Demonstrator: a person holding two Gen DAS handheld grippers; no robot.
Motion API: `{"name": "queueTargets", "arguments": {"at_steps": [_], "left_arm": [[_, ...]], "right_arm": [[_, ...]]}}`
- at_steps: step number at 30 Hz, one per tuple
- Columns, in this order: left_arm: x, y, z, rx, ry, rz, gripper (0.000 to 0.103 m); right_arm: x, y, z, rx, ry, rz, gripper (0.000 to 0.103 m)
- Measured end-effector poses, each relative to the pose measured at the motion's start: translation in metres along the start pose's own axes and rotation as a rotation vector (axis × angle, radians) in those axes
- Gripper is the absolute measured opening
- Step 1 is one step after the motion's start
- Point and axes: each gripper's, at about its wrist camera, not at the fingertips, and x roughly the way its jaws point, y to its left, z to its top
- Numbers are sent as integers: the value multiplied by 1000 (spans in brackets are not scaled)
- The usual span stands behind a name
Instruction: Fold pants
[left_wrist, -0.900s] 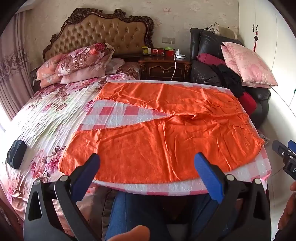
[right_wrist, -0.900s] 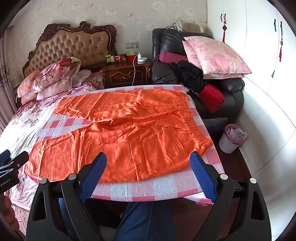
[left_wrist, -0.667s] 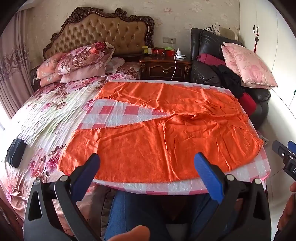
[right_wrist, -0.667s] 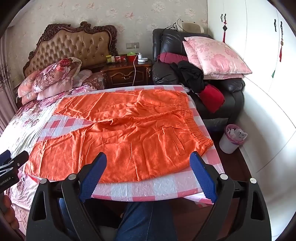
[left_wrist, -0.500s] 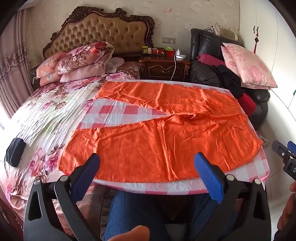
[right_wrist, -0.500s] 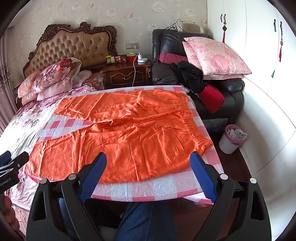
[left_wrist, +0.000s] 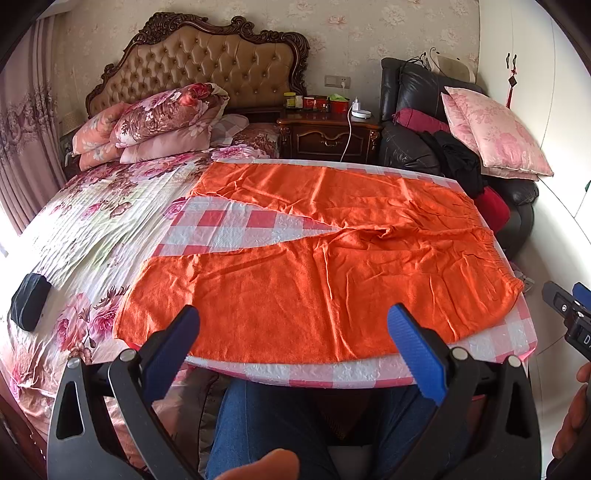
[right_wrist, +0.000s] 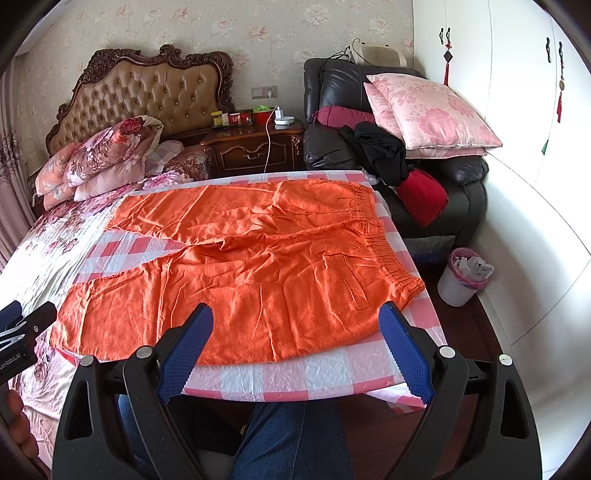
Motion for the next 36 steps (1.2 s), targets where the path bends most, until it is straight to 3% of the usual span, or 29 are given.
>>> {"name": "queueTargets", "arguments": {"at_steps": [36], "left_arm": [[0,1,-2,-2,1,-7,102]], "right_arm": [[-1,-1,1,-6,-3,-14,88]]}}
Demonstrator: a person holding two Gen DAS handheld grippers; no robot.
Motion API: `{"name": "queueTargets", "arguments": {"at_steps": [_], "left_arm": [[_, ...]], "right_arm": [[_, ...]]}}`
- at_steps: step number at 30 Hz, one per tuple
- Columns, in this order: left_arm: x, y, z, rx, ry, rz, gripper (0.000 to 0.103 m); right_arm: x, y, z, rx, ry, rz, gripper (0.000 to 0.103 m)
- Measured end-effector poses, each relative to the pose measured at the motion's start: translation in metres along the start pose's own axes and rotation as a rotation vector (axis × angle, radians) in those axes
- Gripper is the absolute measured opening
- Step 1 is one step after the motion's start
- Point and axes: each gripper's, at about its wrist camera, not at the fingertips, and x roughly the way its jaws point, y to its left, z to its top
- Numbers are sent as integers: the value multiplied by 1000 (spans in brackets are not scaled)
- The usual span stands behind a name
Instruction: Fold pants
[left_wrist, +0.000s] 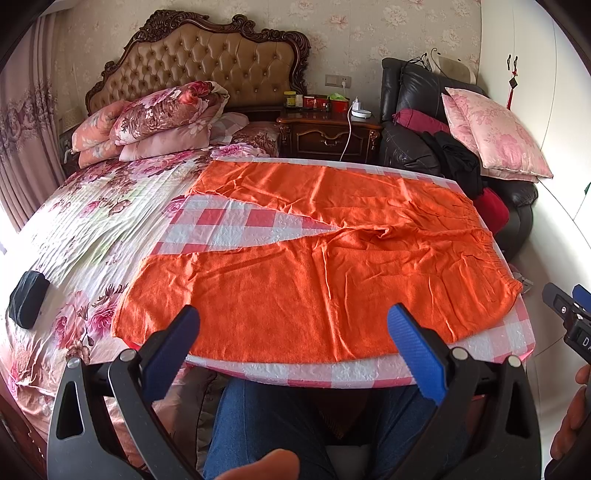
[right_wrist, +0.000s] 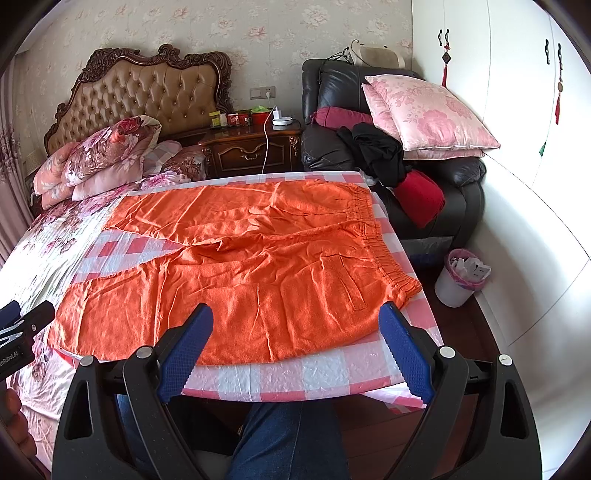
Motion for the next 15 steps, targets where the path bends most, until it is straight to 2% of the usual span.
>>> {"name": "queueTargets", "arguments": {"at_steps": [15], "left_arm": [[1,0,0,-1,1,-1,102]], "right_arm": [[0,0,0,1,1,1,88]]}}
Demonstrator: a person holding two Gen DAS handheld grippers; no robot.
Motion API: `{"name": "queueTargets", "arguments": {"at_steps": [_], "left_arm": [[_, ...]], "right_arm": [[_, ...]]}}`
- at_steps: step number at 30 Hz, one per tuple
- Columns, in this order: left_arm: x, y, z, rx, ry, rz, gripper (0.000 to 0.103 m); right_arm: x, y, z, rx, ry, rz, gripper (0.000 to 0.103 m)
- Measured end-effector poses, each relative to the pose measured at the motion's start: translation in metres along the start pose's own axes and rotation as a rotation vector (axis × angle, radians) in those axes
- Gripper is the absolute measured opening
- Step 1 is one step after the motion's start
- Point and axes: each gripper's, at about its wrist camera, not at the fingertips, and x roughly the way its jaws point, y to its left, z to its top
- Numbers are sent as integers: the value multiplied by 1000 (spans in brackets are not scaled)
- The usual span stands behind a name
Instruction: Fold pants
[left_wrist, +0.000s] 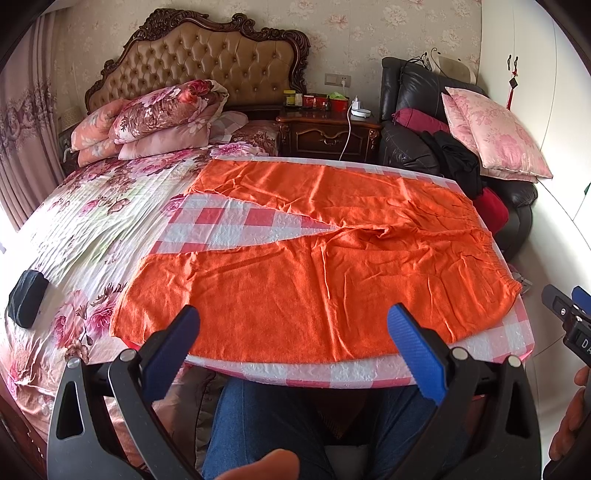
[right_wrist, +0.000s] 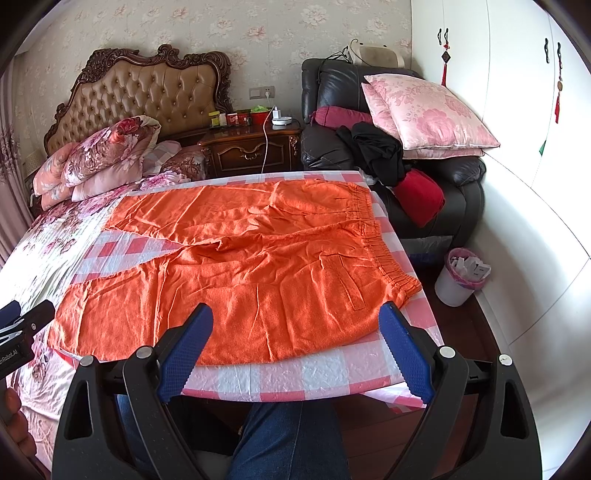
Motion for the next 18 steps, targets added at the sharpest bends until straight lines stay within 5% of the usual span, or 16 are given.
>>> {"name": "queueTargets", "arguments": {"at_steps": [9,18], "left_arm": [[1,-2,0,-1,3,-2,102],[50,-15,9,5,55,-14,102]], "right_arm": [[3,0,-2,0,8,-1,88],[47,-8,-15,2,99,-16,88]]}}
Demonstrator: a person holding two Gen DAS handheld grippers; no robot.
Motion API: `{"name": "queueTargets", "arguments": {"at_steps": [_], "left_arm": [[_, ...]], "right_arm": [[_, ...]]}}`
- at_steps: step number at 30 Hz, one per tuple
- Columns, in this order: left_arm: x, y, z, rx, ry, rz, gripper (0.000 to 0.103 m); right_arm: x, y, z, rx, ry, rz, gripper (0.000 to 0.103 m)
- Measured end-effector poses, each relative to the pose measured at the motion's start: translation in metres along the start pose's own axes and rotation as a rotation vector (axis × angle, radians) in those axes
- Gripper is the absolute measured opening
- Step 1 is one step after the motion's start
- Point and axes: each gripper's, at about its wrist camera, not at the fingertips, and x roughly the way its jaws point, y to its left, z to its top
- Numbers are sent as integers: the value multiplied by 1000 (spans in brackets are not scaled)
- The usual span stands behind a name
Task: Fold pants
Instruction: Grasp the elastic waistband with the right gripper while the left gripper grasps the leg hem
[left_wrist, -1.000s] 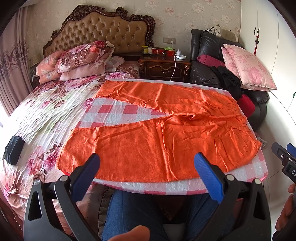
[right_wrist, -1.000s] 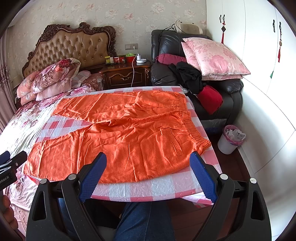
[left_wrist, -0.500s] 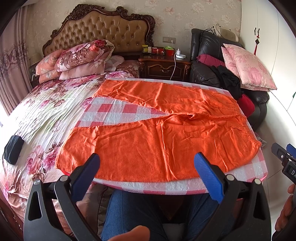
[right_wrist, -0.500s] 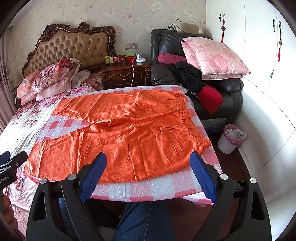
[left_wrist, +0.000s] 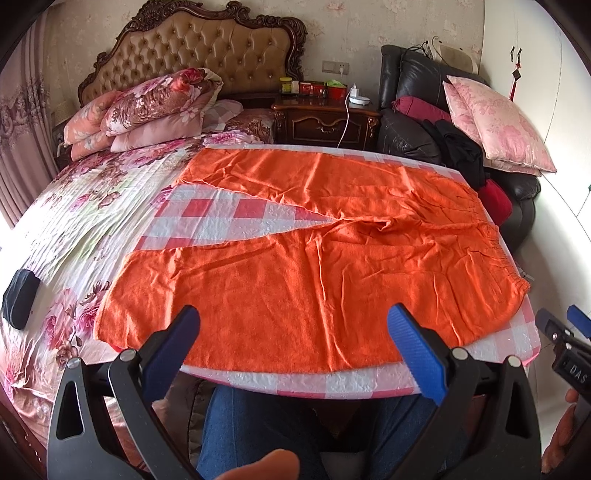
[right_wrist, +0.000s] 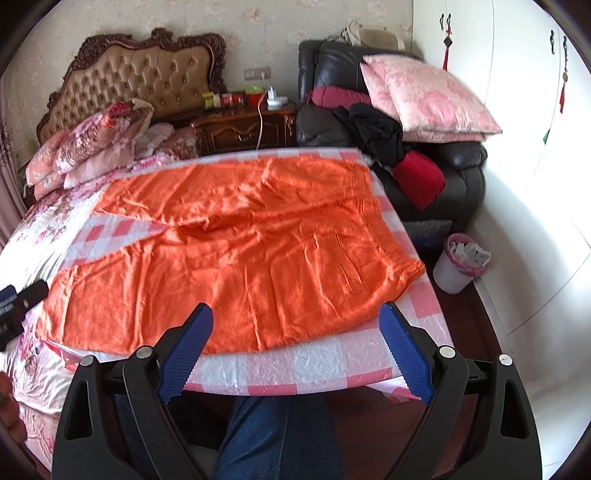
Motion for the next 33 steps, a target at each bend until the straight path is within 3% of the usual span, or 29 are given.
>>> {"name": "queueTargets", "arguments": {"at_steps": [6,11,14,18,21,26,28,30,31,32,33], "left_arm": [[58,-1,9,-20,68,-51,102],[101,10,3,-77,153,-166,101],[119,24,1,-133,191,-212,101],[136,39,7,-173,233,-189,101],[146,54,13,-202,253,-160,101],[159,88,17,-253,293,-89,101],[162,103,22,-277,294,-60,101],[165,118,34,-293,279,-32,101],[167,123,40,-299,272,-27,101],[172,130,51,-307,264,-23,101],[176,137,63,-320,254,-26,101]], "right_arm": [[53,-30,25,20,69,21,88],[123,-71,96,-14,119,-62,88],[187,-88,157,-68,183,-60,88],[282,-98,227,-136,269,-83,88],[336,-102,258,-144,301,-90,88],[418,-98,276,-229,397,-78,88],[426,-100,280,-206,384,-33,90],[425,-99,281,-212,386,53,70],[421,-96,282,-230,383,64,52],[417,-93,284,-245,386,72,22],[411,-91,285,-248,383,70,21]]}}
